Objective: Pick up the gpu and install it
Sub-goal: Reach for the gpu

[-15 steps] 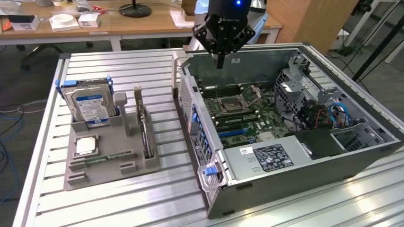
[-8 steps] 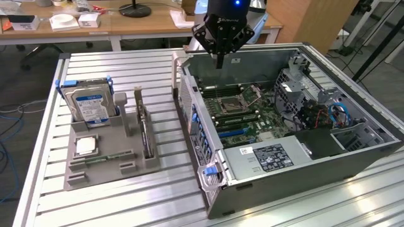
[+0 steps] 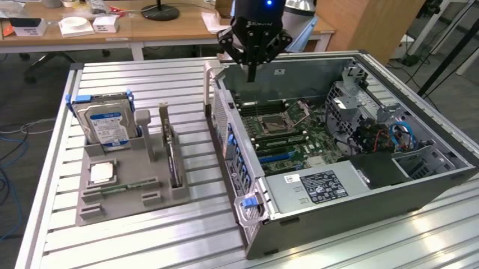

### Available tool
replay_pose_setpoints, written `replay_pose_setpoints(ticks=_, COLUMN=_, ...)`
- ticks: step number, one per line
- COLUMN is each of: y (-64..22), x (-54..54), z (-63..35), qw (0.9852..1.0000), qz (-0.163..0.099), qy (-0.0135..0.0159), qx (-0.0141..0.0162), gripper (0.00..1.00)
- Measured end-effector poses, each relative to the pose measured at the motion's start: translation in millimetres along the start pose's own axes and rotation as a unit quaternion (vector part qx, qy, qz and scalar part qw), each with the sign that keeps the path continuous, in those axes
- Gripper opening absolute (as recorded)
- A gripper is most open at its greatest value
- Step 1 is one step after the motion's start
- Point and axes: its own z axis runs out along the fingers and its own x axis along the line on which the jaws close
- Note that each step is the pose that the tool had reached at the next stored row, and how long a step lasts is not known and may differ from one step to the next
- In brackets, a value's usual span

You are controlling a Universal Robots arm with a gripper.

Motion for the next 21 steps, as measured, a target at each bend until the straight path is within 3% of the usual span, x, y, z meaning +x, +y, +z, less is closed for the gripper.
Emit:
replay_pose_setpoints(ticks=7, y=-1.2, x=16.0, z=-0.5, qw=1.0, qz=0.003, qy=-0.0004, qx=0.0, gripper=0.11)
replay_pose_setpoints(ticks=21, y=-1.2, x=16.0, z=-0.5, qw=1.0, qz=0.003, qy=-0.0004, qx=0.0001, gripper=0.11)
